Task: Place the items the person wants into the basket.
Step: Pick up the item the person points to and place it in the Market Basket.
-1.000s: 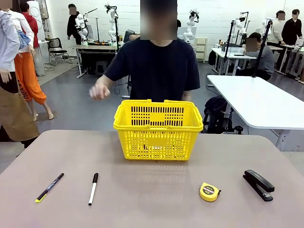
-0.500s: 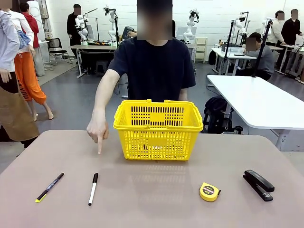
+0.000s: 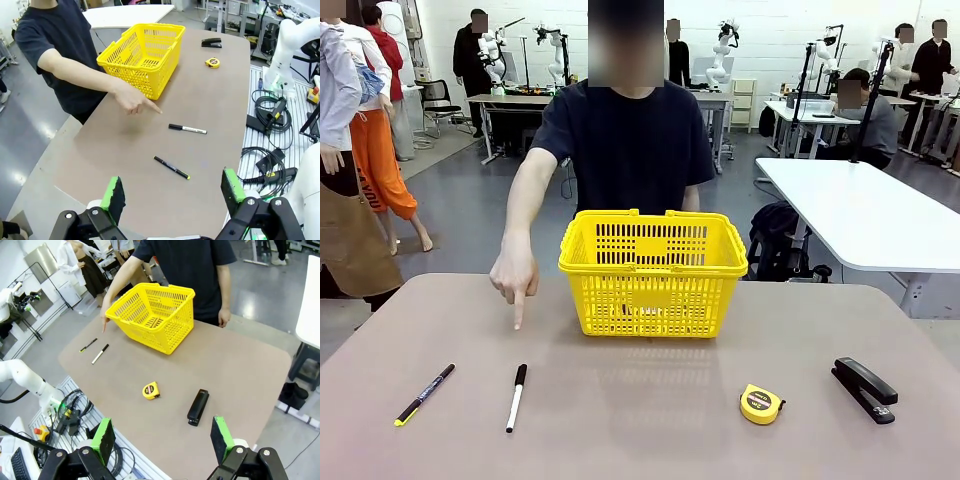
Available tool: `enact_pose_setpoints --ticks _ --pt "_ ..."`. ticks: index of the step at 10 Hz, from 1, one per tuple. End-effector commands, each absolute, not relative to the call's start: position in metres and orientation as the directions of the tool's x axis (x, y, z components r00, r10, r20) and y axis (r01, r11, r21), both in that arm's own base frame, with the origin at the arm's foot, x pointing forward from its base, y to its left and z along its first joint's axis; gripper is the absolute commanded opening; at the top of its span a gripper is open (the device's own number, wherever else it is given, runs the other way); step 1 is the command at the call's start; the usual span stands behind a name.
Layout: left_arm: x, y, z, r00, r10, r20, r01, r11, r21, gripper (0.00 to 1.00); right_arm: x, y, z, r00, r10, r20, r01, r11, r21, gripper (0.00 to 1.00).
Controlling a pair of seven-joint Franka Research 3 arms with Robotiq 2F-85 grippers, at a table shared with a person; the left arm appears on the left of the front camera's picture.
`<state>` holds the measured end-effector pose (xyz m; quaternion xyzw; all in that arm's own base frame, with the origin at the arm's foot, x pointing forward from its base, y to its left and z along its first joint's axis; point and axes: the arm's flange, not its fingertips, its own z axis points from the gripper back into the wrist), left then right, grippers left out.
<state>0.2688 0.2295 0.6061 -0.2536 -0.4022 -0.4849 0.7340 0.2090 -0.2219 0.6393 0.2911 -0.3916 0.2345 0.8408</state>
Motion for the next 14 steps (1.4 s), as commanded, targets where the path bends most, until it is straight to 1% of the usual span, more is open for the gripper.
enact_pose_setpoints --ticks 1,2,3,4,5,6,8,9,10,11,13,14 --pt "0.299 0.194 0.619 0.373 -0.587 0.719 0.885 0.458 -0.085 1.0 0.21 -0.22 0.641 0.568 0.163 0.807 -0.639 0.705 0.308 1.0" --pt "0.315 0.15 0.62 0.398 -0.673 0.623 0.895 0.435 -0.102 1.0 0.21 -0.22 0.641 0.568 0.163 0.807 -0.639 0.705 0.308 1.0" --pt "0.332 0.1 0.614 0.498 -0.7 0.511 0.86 0.473 -0.19 1.0 0.21 -0.22 0.641 0.568 0.163 0.807 -0.639 0.705 0.308 1.0" --pt "0.357 0.052 0.609 0.611 -0.697 0.375 0.791 0.56 -0.248 1.0 0.21 -0.22 0.641 0.568 0.163 0.807 -0.639 0.705 0.308 1.0" --pt "0.369 0.001 0.596 0.715 -0.654 0.247 0.699 0.668 -0.254 1.0 0.21 -0.22 0.641 0.568 0.163 0.807 -0.639 0.705 0.308 1.0" --pt "0.363 -0.055 0.566 0.779 -0.605 0.166 0.627 0.75 -0.212 1.0 0.21 -0.22 0.641 0.568 0.163 0.807 -0.639 0.705 0.308 1.0" --pt "0.375 -0.109 0.535 0.841 -0.526 0.123 0.539 0.834 -0.12 1.0 0.21 -0.22 0.641 0.568 0.163 0.807 -0.639 0.705 0.308 1.0" --pt "0.375 -0.129 0.515 0.88 -0.458 0.123 0.469 0.88 -0.079 1.0 0.21 -0.22 0.641 0.568 0.163 0.807 -0.639 0.705 0.308 1.0" --pt "0.376 -0.148 0.497 0.911 -0.386 0.146 0.394 0.919 -0.024 1.0 0.21 -0.22 0.641 0.568 0.163 0.807 -0.639 0.705 0.308 1.0" --pt "0.381 -0.157 0.49 0.92 -0.35 0.178 0.352 0.936 0.025 1.0 0.21 -0.22 0.641 0.568 0.163 0.807 -0.639 0.705 0.308 1.0" --pt "0.382 -0.165 0.473 0.926 -0.335 0.172 0.324 0.942 0.088 1.0 0.21 -0.22 0.641 0.568 0.163 0.807 -0.639 0.705 0.308 1.0" --pt "0.38 -0.168 0.468 0.926 -0.336 0.171 0.326 0.942 0.083 1.0 0.21 -0.22 0.641 0.568 0.163 0.807 -0.639 0.705 0.308 1.0"
